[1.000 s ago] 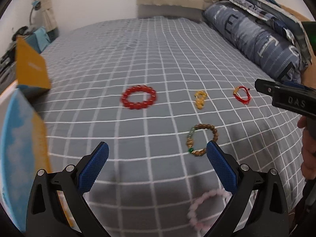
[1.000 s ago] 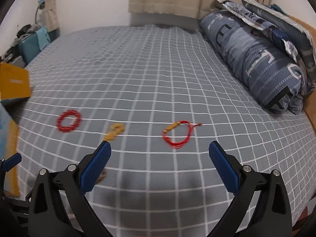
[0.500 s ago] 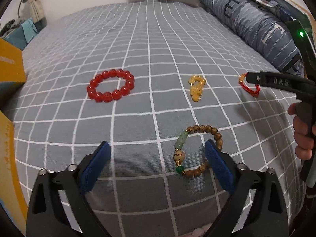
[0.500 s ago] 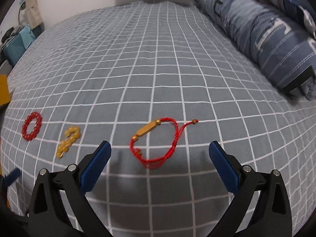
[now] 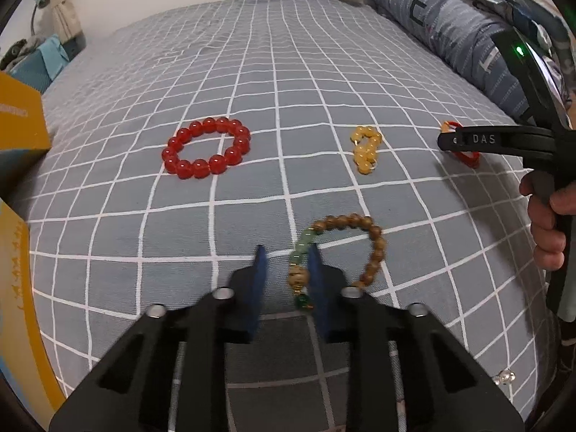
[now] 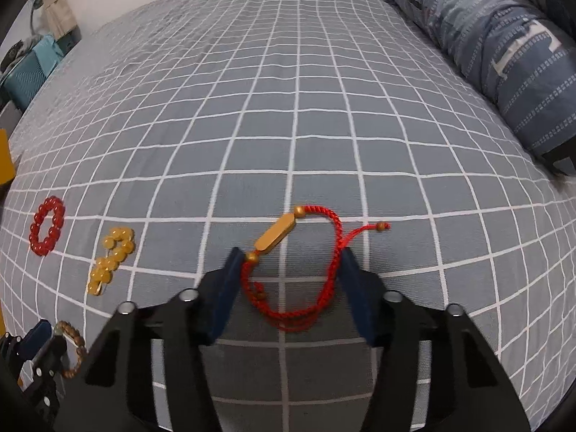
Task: Organize jewelry
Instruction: 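Grasp the wooden bead bracelet with the left tool while the right tool grasps the second red cord bracelet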
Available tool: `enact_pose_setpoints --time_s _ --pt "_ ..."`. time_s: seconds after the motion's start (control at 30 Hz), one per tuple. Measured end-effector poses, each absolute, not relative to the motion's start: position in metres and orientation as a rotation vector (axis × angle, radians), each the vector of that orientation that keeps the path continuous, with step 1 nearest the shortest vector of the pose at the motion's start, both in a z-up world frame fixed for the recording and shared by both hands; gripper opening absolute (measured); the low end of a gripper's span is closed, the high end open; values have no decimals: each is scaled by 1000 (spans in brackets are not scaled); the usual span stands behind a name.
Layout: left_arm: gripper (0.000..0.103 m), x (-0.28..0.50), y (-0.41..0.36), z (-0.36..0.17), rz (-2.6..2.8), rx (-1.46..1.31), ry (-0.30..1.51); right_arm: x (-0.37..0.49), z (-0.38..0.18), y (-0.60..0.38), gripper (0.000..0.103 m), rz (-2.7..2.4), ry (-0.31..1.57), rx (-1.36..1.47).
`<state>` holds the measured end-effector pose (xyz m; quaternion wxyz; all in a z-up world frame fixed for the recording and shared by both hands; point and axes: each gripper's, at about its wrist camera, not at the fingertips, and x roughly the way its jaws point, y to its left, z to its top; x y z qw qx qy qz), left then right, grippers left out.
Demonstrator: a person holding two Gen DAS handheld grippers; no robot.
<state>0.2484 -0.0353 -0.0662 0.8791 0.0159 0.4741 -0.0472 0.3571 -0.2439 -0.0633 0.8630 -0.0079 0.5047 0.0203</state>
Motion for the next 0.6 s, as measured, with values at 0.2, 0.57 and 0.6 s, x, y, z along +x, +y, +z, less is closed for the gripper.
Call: enact_pose_setpoints --time_s 0.2,0.57,0.6 --pt "11 248 -33 -63 -113 -1 993 354 -61 -241 11 52 1068 -16" --pt "11 242 -30 -49 -136 -29 979 344 -48 -242 9 44 1043 -7" --pt "11 241 -30 -47 -136 -26 976 342 -47 -243 9 46 1041 -3"
